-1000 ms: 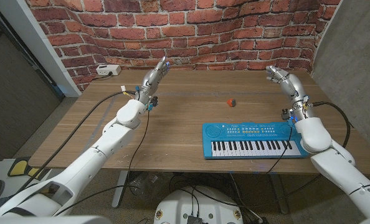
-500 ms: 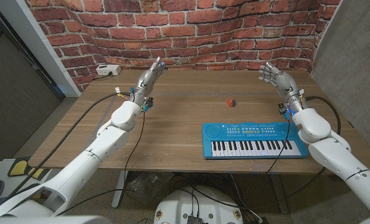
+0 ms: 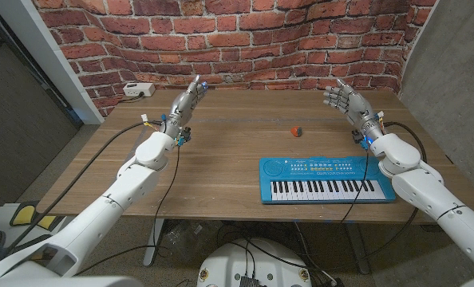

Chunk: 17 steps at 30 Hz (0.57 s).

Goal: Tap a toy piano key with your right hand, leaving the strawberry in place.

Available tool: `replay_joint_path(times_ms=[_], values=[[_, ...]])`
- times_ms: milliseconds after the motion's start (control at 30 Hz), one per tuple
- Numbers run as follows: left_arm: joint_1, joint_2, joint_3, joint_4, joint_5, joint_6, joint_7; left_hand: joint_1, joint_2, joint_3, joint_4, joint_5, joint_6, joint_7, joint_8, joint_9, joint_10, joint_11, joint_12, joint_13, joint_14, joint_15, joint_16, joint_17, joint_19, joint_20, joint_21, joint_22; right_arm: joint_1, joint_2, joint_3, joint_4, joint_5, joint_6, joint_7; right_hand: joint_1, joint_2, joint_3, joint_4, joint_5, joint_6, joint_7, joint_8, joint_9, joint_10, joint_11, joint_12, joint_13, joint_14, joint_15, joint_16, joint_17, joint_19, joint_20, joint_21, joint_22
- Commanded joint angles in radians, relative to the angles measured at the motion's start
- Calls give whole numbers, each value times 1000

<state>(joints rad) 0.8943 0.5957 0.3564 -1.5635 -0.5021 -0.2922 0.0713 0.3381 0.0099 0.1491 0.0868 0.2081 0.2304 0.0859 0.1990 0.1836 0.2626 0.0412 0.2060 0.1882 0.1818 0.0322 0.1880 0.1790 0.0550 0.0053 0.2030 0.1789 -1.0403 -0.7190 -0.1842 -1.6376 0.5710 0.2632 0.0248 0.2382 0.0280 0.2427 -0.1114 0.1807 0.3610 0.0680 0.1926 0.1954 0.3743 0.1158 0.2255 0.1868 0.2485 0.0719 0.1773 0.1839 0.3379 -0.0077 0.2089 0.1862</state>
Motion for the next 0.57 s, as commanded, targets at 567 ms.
replay_joint_path(times_ms=[567], values=[[0,-2,-13,69,-51,-42,-52,2,5,-6,0,-1,7,17,-1,3,6,12,-2,5,6,6,3,4,4,-1,3,3,85,41,-88,111,23,59,19,-20,-6,-8,4,-2,-23,13,-6,0,-8,6,-6,2,-7,5,1,2,-4,1,-3,0]])
